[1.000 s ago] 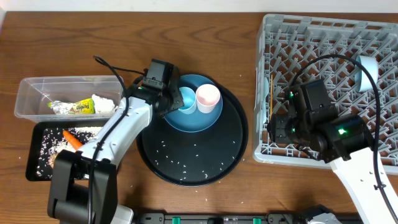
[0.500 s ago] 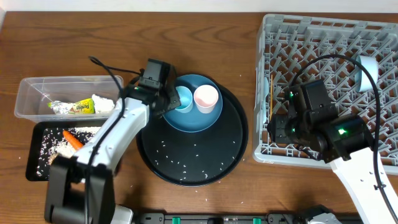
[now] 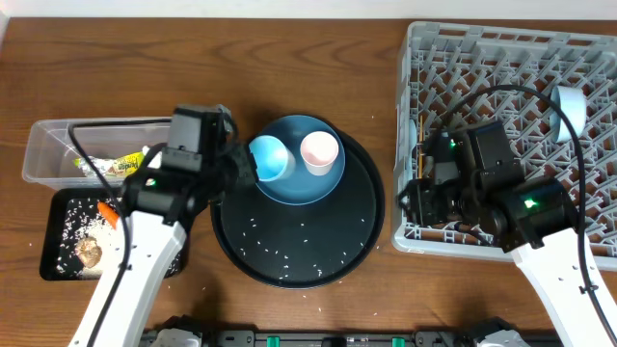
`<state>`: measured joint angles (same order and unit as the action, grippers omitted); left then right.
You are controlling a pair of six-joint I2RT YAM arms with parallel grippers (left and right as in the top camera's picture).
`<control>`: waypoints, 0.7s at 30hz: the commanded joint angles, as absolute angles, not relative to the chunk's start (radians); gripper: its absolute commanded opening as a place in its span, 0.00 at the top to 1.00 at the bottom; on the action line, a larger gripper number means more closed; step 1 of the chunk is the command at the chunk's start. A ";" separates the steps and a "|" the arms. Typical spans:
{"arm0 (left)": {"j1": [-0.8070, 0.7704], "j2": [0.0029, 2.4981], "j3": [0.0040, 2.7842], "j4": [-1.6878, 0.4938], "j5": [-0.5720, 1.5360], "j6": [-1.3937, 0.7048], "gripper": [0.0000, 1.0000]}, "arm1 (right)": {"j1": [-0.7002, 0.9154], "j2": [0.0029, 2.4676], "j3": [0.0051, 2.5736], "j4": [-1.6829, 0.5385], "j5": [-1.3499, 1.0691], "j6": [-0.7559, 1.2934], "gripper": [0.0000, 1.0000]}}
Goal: Sort waste into correct bins and load items into the dishwasher rack
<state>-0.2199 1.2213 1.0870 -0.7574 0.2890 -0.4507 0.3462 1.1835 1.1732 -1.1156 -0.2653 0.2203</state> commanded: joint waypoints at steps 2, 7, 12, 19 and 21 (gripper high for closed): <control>-0.158 1.187 1.095 -0.761 0.774 -0.241 0.94 | 0.336 1.185 1.177 -1.074 -0.649 -0.020 0.48; -0.090 1.196 1.095 -0.754 1.225 -0.104 0.94 | 0.315 1.185 1.177 -1.034 -0.793 -0.120 0.43; -0.075 1.206 1.095 -0.709 1.359 -0.104 0.94 | 0.287 1.185 1.177 -1.020 -1.045 -0.344 0.39; -0.075 1.220 1.095 -0.599 1.559 -0.135 0.94 | 0.242 1.185 1.177 -1.019 -1.145 -0.484 0.37; -0.075 1.228 1.095 -0.595 1.559 -0.135 0.94 | 0.228 1.185 1.177 -1.011 -1.228 -0.543 0.36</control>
<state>-0.0799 1.2144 1.0870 -0.6010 1.4628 -0.1371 0.2501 1.1843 1.1732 -1.0183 -1.0637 -0.4065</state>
